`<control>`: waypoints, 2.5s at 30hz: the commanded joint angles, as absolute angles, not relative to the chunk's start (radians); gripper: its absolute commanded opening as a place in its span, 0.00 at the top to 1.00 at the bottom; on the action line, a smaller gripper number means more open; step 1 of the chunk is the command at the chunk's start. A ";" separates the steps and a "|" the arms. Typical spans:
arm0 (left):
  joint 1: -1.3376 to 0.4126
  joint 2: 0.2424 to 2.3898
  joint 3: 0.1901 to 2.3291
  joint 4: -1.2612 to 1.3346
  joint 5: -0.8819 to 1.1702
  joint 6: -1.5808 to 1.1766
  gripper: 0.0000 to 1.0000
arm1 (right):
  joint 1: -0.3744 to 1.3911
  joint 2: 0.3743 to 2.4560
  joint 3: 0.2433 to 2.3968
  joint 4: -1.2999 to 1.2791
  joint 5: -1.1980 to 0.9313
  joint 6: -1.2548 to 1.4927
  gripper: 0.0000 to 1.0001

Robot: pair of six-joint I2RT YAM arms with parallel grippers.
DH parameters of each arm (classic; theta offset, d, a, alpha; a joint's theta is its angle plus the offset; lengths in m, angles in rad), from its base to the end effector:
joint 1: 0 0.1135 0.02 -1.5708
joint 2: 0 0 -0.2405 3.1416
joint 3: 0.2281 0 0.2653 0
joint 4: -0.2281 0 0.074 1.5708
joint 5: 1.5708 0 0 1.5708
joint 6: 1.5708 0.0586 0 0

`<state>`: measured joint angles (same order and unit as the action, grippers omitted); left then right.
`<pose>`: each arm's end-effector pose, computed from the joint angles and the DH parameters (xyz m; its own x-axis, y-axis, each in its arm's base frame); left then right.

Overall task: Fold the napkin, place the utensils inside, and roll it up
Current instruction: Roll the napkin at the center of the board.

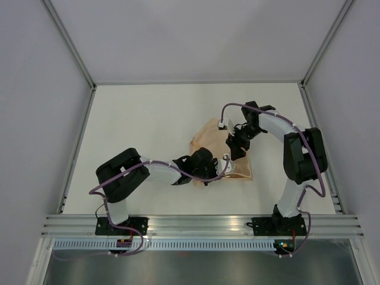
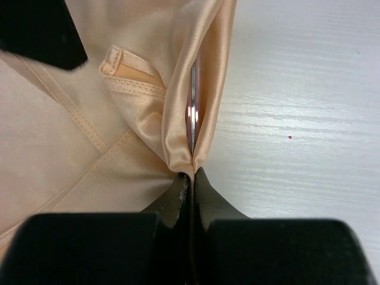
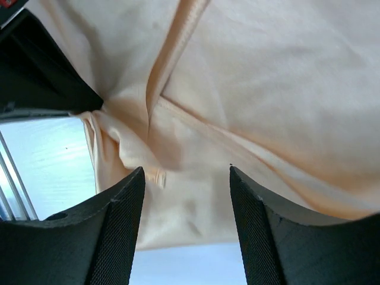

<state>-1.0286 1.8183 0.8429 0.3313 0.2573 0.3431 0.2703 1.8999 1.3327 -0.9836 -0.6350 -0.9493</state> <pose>0.1823 -0.3315 0.0879 0.0222 0.5936 -0.8044 0.9832 0.1328 0.1251 0.3283 0.1270 0.1317 -0.3769 -0.7836 -0.4938 -0.9152 0.2329 0.3290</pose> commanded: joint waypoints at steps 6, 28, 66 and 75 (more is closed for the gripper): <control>-0.890 1.862 0.910 0.273 0.558 0.128 0.98 | 0.199 1.582 1.091 -0.724 -0.729 -0.951 0.37; -0.739 2.069 1.126 0.114 0.942 -0.061 0.98 | 0.498 1.342 0.637 -0.176 -0.519 -0.936 0.33; -0.704 2.042 1.091 0.261 0.905 -0.190 0.92 | 0.528 1.588 0.813 -0.492 -0.630 -0.952 0.93; -0.690 1.974 1.031 0.370 0.835 -0.282 0.79 | 0.431 1.716 0.946 -0.727 -0.738 -1.052 0.96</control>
